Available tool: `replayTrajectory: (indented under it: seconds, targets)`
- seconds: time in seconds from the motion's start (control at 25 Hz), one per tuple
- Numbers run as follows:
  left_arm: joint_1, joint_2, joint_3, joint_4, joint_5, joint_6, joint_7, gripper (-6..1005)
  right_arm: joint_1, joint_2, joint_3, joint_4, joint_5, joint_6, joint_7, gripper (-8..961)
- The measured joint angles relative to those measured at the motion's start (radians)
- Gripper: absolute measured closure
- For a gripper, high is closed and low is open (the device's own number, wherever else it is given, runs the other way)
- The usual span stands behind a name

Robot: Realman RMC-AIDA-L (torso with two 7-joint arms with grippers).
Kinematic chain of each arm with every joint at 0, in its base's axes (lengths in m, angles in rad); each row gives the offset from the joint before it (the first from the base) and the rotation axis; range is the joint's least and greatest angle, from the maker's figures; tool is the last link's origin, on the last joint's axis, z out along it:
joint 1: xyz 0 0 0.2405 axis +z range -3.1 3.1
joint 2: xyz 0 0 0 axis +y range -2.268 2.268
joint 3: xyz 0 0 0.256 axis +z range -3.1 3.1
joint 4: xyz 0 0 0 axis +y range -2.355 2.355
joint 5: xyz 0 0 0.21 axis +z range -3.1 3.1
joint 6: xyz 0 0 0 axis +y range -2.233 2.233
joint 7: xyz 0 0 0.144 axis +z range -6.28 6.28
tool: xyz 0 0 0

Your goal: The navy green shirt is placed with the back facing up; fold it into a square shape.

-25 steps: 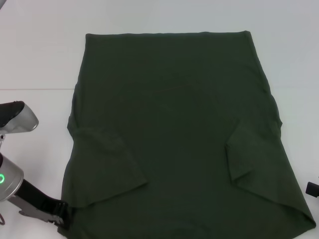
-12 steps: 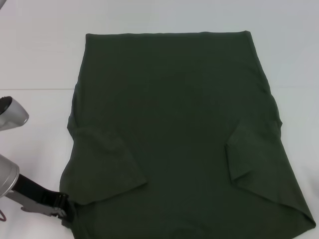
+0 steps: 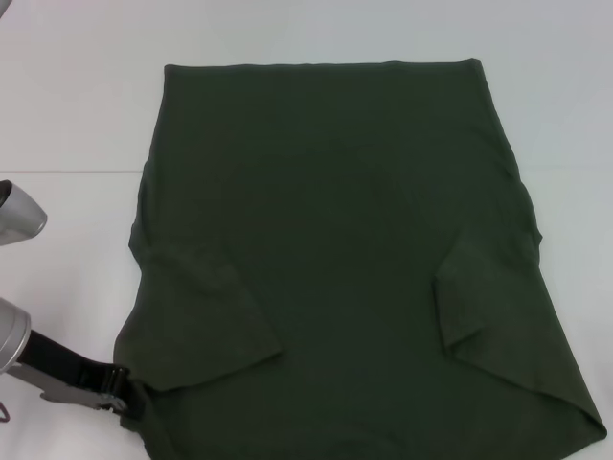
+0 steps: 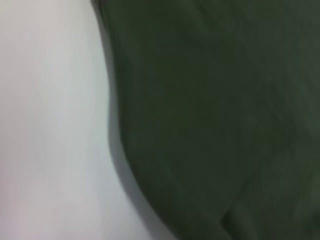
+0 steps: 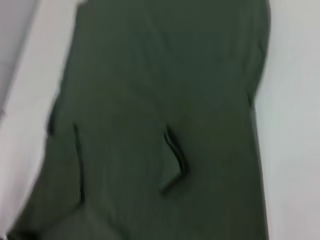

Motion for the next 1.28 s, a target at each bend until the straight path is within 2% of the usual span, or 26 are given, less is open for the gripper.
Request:
replayTrajectory:
  seconds: [0.12,0.24,0.32,0.56,0.88,1.28]
  targets:
    - [0.0,0.001,0.0,0.001,-0.01,0.001,0.007,955,0.06,0.001,-0.029,-0.002,-0.131,-0.024,0.06,150]
    - [-0.002,0.004,-0.006,0.003,-0.012,0.002,0.01,955,0.112,0.01,-0.063,0.013,-0.232,-0.013,0.098,152]
    - [-0.004,0.008,-0.019,0.002,-0.012,0.003,0.013,955,0.147,0.015,-0.091,0.038,-0.264,0.012,0.131,153]
    - [-0.001,0.011,-0.026,0.0,-0.013,0.002,0.025,954,0.182,0.025,-0.171,0.1,-0.269,0.056,0.162,159]
    - [0.0,0.008,-0.027,0.0,-0.015,-0.004,0.033,954,0.191,0.033,-0.271,0.14,-0.282,0.136,0.189,162]
    - [0.0,0.009,-0.062,-0.003,-0.019,-0.01,0.047,953,0.189,0.072,-0.327,0.141,-0.284,0.188,0.184,162]
